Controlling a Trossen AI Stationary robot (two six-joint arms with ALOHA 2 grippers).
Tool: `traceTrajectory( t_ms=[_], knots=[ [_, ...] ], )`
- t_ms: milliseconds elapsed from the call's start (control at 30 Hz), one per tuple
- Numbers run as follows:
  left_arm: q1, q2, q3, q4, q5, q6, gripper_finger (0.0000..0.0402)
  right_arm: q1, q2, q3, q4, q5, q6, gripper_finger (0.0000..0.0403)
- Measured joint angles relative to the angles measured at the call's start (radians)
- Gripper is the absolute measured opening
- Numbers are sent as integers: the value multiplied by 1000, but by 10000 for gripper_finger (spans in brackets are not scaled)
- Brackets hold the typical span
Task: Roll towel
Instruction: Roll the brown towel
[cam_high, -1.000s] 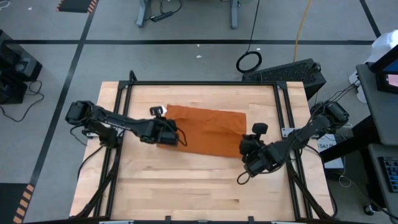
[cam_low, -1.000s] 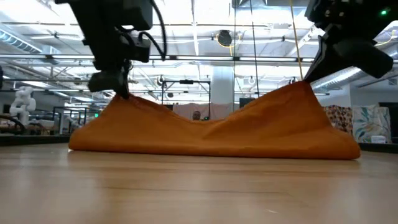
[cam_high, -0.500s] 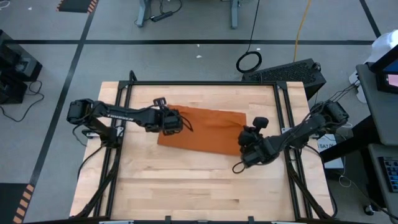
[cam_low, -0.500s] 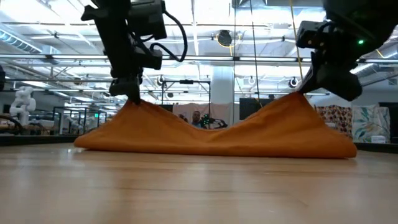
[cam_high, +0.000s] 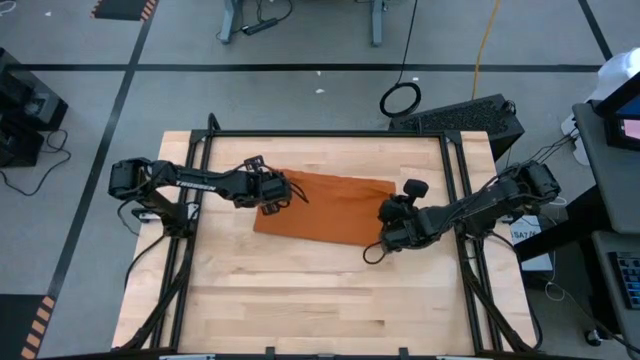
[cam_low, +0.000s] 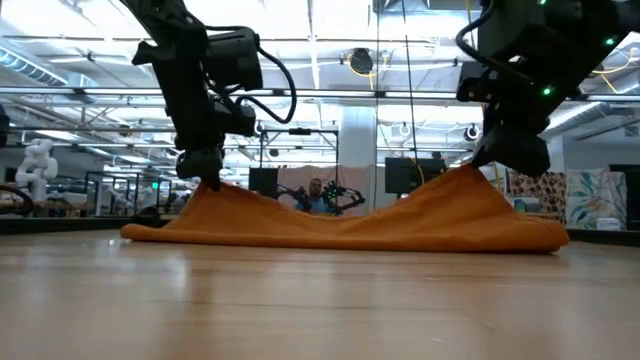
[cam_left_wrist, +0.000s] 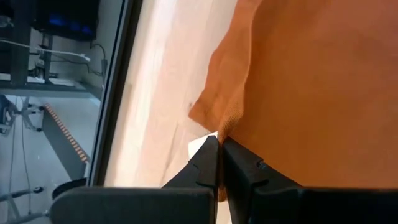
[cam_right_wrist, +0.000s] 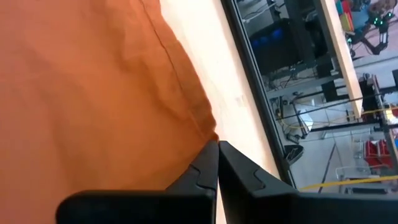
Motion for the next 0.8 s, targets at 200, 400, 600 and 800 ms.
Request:
traceTrajectory(
  t_ms=[200,400,600,800],
  knots=[
    [0,0,0,71,13,49,15,-26,0,-7,21,0,-1,0],
    [13,0,0,78,14,46,15,-39,0,-7,23,0,-13,0],
    [33,0,0,81,14,40,15,-51,0,-7,23,0,-20,0],
    [31,0,0,87,14,39,15,-72,0,-8,20,-3,-20,0]
  ],
)
